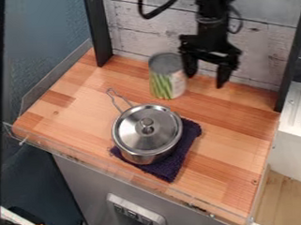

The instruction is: Push the can to the left

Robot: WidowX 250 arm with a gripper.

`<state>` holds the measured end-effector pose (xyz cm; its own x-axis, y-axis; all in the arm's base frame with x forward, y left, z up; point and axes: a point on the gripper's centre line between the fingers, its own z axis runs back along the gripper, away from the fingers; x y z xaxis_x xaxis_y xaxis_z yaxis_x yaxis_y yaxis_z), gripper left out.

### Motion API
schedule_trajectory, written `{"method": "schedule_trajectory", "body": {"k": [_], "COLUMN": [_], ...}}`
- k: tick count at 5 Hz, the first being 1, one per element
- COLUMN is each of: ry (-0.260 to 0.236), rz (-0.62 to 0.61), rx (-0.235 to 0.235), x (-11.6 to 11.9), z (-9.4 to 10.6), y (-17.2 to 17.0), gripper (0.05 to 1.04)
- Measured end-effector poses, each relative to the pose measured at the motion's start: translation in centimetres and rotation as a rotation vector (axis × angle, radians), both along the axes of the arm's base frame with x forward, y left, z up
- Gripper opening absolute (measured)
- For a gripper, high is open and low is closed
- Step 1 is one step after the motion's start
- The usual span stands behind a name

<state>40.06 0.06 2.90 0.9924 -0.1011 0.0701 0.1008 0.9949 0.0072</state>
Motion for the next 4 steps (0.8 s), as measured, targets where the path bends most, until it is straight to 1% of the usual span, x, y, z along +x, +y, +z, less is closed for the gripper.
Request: {"method": "schedule_trajectory", "body": {"k": [1, 2, 3, 4], "ry": [0.008, -0.001, -0.004, -0.005], "rz": [0.064, 0.129, 0.179, 0.205], "rx": [0.034, 0.084, 0.111, 0.131], "x": [-1.0, -2.2, -3.2, -3.9], "z": [-0.1, 0.5, 1.1, 1.5], "y": [3.1, 6.3, 9.1, 10.5], "gripper": [1.000, 1.000, 1.000, 1.000]}}
